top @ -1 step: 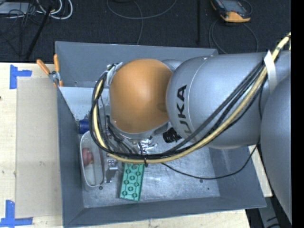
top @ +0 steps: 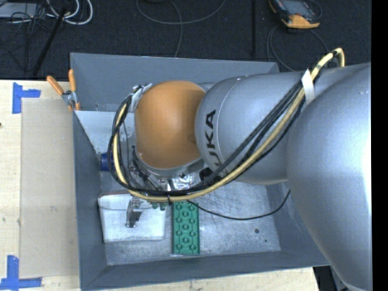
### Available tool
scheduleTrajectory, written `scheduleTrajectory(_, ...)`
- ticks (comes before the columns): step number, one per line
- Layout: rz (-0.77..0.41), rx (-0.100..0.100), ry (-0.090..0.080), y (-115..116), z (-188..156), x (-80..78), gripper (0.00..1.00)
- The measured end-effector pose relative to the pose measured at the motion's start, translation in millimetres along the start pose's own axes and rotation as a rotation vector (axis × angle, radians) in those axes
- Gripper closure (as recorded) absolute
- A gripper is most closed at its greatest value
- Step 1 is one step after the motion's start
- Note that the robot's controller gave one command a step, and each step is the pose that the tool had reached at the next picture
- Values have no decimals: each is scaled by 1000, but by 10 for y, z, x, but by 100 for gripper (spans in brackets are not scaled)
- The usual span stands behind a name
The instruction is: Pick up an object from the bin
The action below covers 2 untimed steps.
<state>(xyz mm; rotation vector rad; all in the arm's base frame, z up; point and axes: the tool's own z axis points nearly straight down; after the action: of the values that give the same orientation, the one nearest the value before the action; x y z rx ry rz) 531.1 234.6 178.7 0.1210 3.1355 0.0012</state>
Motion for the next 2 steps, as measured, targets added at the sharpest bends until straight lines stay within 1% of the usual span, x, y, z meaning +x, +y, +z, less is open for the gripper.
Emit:
scheduleTrajectory(1,-390,-1,-2,-406,-1012,-373,0)
scheduleTrajectory(2,-376,-2,3,-1114,922,-213,0)
